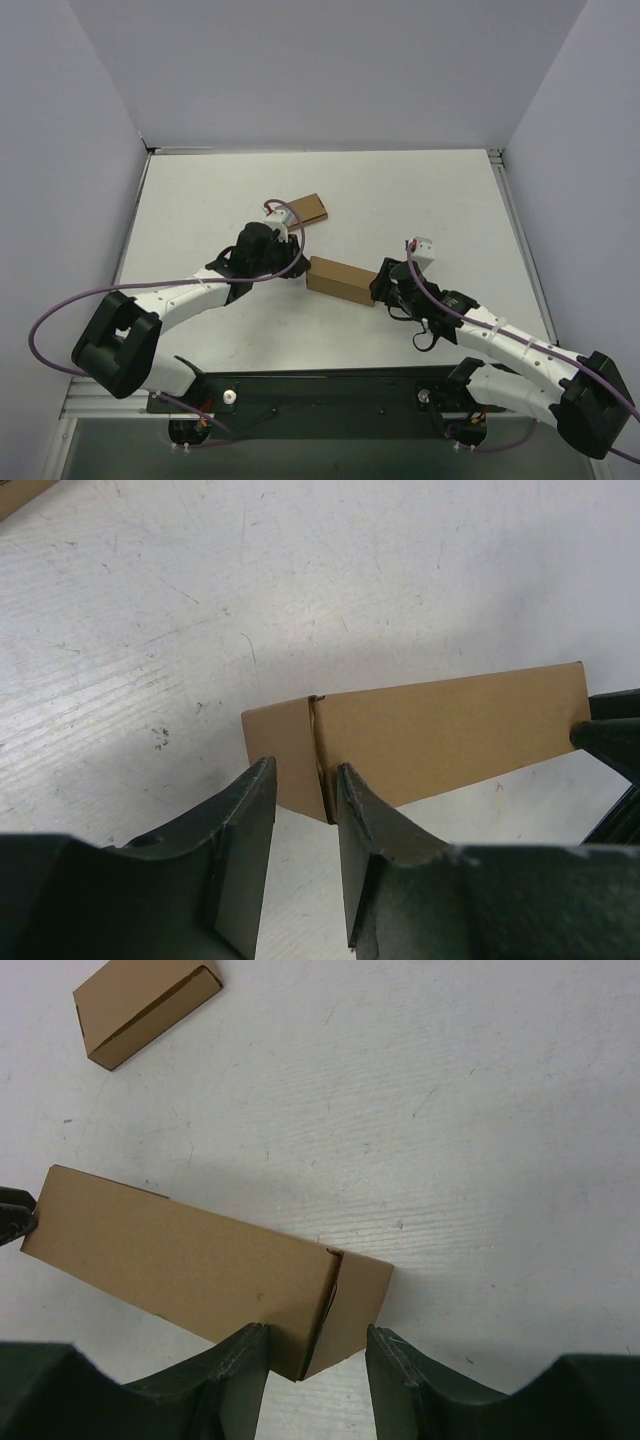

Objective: Fold the paper box

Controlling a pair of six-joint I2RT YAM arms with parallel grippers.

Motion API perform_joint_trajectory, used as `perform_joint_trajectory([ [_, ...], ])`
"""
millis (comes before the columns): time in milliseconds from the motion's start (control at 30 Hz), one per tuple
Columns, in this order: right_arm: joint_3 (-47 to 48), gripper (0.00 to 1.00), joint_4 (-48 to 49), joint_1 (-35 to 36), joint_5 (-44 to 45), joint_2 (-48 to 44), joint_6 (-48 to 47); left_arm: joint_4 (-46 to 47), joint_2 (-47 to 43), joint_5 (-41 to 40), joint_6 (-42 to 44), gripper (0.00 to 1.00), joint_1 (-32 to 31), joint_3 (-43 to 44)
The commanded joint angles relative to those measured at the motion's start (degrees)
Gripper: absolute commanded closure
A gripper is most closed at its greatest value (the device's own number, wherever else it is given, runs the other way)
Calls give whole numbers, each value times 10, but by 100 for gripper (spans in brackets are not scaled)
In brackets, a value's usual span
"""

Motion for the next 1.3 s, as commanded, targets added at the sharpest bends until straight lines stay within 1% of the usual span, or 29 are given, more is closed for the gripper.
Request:
perform_joint_trajectory([
  [0,-34,57,-65,-4,4,11,-4,-65,19,-32,5,61,-17,-35],
  [100,-38,57,-55,-4,0,3,-4,-67,18,-37,4,61,-19,-44],
  [267,-48,55,-32,0,-10,-28,-15,-36,3,-31,8,62,-27,-43],
  [367,-49,55,-33,11,-2,-51,-17,-48,-15,-66,25,62,-52,-21],
  [467,-47,55,-41,32,1,-71,-15,-56,-33,-96,26,62,-82,-17],
  [600,-43,55,-67,59,1,-95,5,-44,-74,-130,-6,62,-113,-51],
  [733,-41,55,-105,87,3,-121,24,-22,-140,-139,-52,62,-129,-115],
  [833,-45,51,-137,98,9,-147,36,-35,-183,-142,-74,57,-132,-133],
  [900,-50,47,-151,105,4,-169,42,-50,-201,-143,-76,49,-132,-131],
  [1000,-68,42,-144,119,-5,-185,59,-96,-223,-142,-65,39,-132,-110],
  [1067,-74,40,-137,133,-8,-184,66,-129,-229,-140,-46,36,-130,-82],
  [1100,-74,38,-134,151,-6,-183,65,-140,-230,-139,-41,34,-129,-71],
  [1167,-70,35,-121,173,12,-166,49,-169,-231,-123,-25,32,-119,-50],
  [1200,-66,34,-119,188,21,-157,43,-177,-229,-113,-19,31,-112,-30],
  [1267,-48,31,-121,192,25,-123,26,-202,-225,-100,-4,30,-82,-9],
])
